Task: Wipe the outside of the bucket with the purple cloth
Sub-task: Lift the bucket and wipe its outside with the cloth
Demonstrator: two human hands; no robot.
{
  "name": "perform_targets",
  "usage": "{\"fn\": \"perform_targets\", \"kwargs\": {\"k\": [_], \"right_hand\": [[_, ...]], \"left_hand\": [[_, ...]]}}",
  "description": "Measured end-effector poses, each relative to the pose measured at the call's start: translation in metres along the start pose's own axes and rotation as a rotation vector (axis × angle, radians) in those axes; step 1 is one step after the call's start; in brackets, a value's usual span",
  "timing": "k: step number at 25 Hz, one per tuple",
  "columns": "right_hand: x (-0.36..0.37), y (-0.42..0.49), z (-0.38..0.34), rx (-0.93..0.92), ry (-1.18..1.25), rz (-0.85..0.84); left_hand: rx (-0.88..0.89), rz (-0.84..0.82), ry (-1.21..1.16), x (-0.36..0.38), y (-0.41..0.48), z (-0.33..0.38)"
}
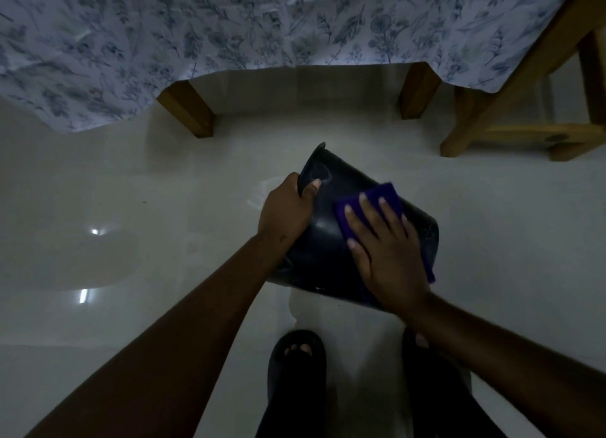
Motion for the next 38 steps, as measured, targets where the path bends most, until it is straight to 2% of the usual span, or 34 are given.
{"fn": "perform_targets", "kwargs": {"k": [2,4,8,13,17,19,20,22,25,27,29,31,33,35,37,38], "right_hand": [[-0.013,0.038,0.01,0.15,0.115,-0.013],[-0.013,0.034,0.012,0.204,0.155,-0.001],[0.001,-0.021,-0.007,-0.027,0.024,-0.001],[-0.014,0.05,0.017,0.204,0.169,-0.018],[0.001,-0.017,-0.012,0.02,0.013,0.011],[0.0,-0.007,-0.003,-0.011,0.037,0.011],[-0.005,0.01,0.004,0.02,0.046,0.026],[-0.017,0.051,0.025,0.109,0.108,0.042],[-0.018,0.067,0.042,0.222,0.24,0.035],[-0.01,0.034,0.03,0.201,0.136,0.07],[-0.001,-0.009,0.006,0.104,0.051,0.044],[0.001,-0.006,0.002,0.011,0.039,0.036],[-0.01,0.042,0.014,0.063,0.116,0.023],[-0.021,0.071,0.03,0.21,0.261,-0.033],[-0.018,0.051,0.028,0.268,0.232,0.017],[-0.012,0.024,0.015,0.212,0.145,0.028]], "left_hand": [[-0.001,-0.007,0.01,-0.001,0.002,0.006],[-0.007,-0.01,0.006,-0.002,0.002,0.004],[-0.014,0.002,0.026,0.0,0.0,-0.003],[-0.017,-0.019,0.015,-0.001,0.003,0.002],[-0.032,-0.07,0.051,-0.001,0.015,0.01],[-0.015,-0.101,-0.088,-0.007,0.015,0.014],[0.009,-0.129,-0.142,-0.011,0.009,0.012],[0.097,-0.142,-0.101,-0.013,-0.009,-0.002],[0.109,-0.007,0.022,-0.009,-0.019,-0.007],[0.065,0.027,0.029,-0.007,-0.005,0.007],[0.03,0.015,0.041,-0.008,0.004,0.015],[0.049,0.003,0.03,-0.007,0.002,0.012],[0.06,-0.001,0.027,-0.007,-0.003,0.007],[0.041,0.012,0.029,-0.006,-0.004,0.005],[0.01,0.005,0.04,-0.006,0.001,0.006],[0.002,0.002,0.06,-0.006,0.004,0.004]]}}
Point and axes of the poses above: each hand's wrist, its own y-axis towards the middle knuckle, its own x-axis out of the palm, z = x × y, the point moved 1 cm from there along y, towards the middle knuckle, and after that the axes turned 1 degree about -z, right-handed, at the moved point
